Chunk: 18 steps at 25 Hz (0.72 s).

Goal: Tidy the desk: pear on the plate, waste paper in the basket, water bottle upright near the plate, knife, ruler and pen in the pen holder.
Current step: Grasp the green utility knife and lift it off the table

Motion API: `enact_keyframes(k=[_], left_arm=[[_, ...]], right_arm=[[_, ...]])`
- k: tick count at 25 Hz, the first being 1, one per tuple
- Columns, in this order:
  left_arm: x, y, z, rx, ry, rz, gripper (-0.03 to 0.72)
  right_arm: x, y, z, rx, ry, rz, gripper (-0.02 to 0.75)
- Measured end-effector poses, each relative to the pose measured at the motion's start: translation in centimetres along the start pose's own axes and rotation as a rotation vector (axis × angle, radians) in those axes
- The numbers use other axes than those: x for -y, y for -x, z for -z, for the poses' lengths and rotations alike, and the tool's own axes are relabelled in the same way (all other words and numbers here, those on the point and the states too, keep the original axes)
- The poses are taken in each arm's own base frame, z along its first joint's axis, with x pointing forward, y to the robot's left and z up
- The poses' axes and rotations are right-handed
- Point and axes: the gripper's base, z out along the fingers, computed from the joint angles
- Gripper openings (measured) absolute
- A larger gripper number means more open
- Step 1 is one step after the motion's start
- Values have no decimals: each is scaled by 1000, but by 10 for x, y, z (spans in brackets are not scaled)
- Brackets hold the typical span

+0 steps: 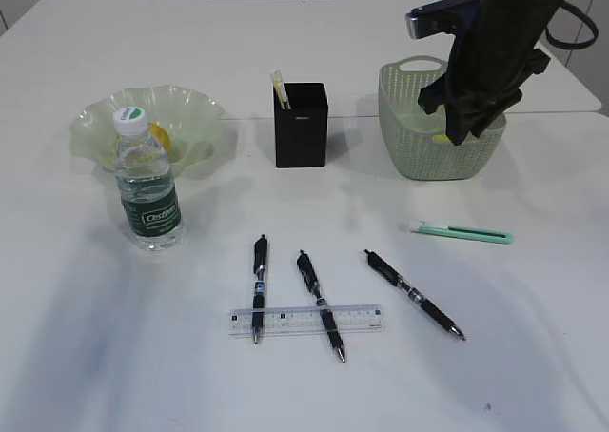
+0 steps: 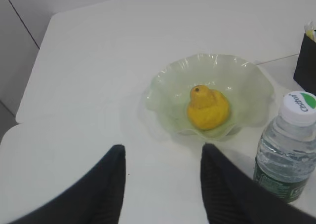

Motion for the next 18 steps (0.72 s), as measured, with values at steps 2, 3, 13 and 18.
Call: enact_keyframes(k=[2,3,13,18], left_arm=[[0,-2,0,-18,-2,0,349],[0,-2,0,-18,-2,0,349],[1,-4,0,-45,-6,0,349],[1,-4,0,-49,-6,0,344]], right_arm=[[0,0,0,0,-1,-9,219],[0,0,0,0,-1,-29,219],[5,-1,0,-5,-59,-170,219],[3,-3,-3,-19,-42,-70,219]])
